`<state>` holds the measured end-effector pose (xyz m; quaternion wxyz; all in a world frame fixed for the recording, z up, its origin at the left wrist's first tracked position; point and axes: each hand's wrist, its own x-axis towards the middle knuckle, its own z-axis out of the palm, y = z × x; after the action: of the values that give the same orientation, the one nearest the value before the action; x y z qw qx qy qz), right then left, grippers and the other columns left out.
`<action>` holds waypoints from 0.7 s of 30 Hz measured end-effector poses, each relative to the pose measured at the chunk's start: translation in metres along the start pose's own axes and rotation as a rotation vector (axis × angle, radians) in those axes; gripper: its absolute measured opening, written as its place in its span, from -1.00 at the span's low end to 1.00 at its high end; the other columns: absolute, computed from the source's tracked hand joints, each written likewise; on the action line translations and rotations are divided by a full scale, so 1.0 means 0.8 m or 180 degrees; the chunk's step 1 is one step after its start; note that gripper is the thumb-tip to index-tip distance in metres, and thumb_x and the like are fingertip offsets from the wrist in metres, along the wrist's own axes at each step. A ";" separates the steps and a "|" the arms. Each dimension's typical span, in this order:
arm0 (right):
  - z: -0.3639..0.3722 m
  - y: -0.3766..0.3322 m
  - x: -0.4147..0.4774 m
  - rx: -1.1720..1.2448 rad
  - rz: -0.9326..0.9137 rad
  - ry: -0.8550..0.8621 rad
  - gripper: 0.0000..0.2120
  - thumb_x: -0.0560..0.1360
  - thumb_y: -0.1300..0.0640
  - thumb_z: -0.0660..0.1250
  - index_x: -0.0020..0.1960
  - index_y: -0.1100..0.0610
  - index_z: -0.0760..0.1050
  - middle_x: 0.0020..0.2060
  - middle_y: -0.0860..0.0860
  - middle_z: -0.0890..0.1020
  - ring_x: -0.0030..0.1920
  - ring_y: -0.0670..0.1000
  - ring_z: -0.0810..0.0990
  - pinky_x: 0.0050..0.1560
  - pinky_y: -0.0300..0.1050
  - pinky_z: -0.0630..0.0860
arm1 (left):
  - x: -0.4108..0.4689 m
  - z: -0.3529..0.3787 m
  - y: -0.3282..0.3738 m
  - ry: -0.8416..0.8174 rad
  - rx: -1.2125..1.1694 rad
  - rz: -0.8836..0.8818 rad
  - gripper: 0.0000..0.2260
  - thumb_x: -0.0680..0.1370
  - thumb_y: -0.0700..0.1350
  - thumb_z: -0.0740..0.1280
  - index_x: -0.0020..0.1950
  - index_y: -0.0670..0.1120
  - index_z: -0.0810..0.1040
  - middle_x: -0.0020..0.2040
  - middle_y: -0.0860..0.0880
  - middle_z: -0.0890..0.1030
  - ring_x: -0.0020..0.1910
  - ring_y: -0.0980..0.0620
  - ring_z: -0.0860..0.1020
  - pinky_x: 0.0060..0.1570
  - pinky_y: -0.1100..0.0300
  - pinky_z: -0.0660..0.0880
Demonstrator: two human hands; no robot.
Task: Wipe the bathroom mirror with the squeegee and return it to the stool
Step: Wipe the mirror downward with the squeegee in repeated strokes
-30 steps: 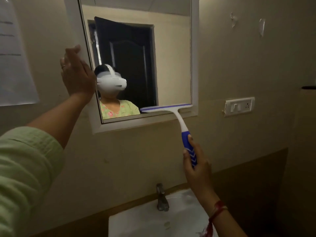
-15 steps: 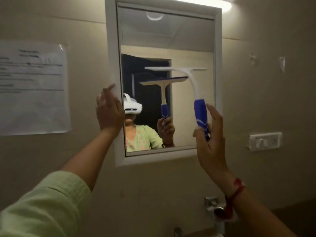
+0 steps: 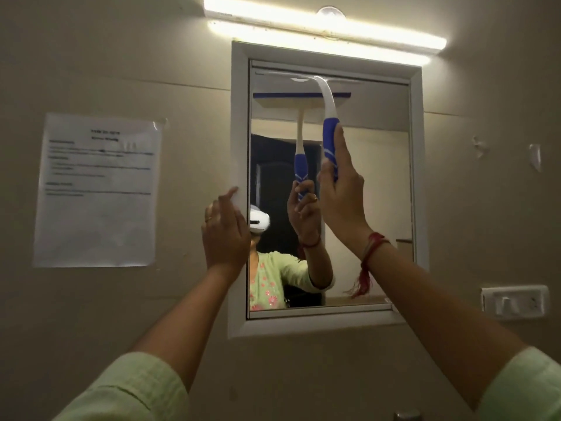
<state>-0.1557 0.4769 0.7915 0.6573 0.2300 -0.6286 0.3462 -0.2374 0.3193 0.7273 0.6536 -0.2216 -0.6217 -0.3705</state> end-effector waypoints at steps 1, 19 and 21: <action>0.004 -0.001 0.006 -0.0023 0.0003 0.0033 -0.50 0.59 0.21 0.11 0.48 0.12 0.02 0.09 0.13 0.55 -0.24 -0.16 0.51 -0.23 -0.49 0.47 | 0.000 0.000 0.000 0.0002 0.0011 -0.0007 -0.68 0.58 -0.08 -0.02 0.26 -0.12 0.35 -0.02 -0.20 0.57 -0.02 -0.15 0.50 -0.08 0.01 0.43; 0.035 -0.030 0.025 -0.0090 0.0198 0.0165 -0.51 0.59 0.18 0.12 0.48 0.13 0.07 0.08 0.10 0.58 -0.08 0.05 0.61 0.03 -0.09 0.58 | -0.001 -0.003 0.003 -0.0020 -0.0038 -0.0051 -0.62 0.59 -0.03 -0.04 0.26 -0.17 0.38 0.01 -0.19 0.59 -0.01 -0.12 0.52 -0.07 0.09 0.42; 0.034 -0.030 0.027 -0.0161 0.0163 0.0182 -0.51 0.59 0.17 0.12 0.48 0.13 0.07 0.09 0.09 0.58 -0.08 0.04 0.61 0.02 -0.12 0.58 | -0.002 -0.003 0.002 -0.0015 -0.0025 -0.0048 -0.66 0.59 -0.07 -0.01 0.26 -0.17 0.38 -0.01 -0.19 0.59 -0.02 -0.12 0.52 -0.07 0.06 0.44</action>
<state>-0.1566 0.4450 0.8187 0.6716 0.1871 -0.6238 0.3533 -0.2345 0.3189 0.7259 0.6484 -0.2203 -0.6233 -0.3775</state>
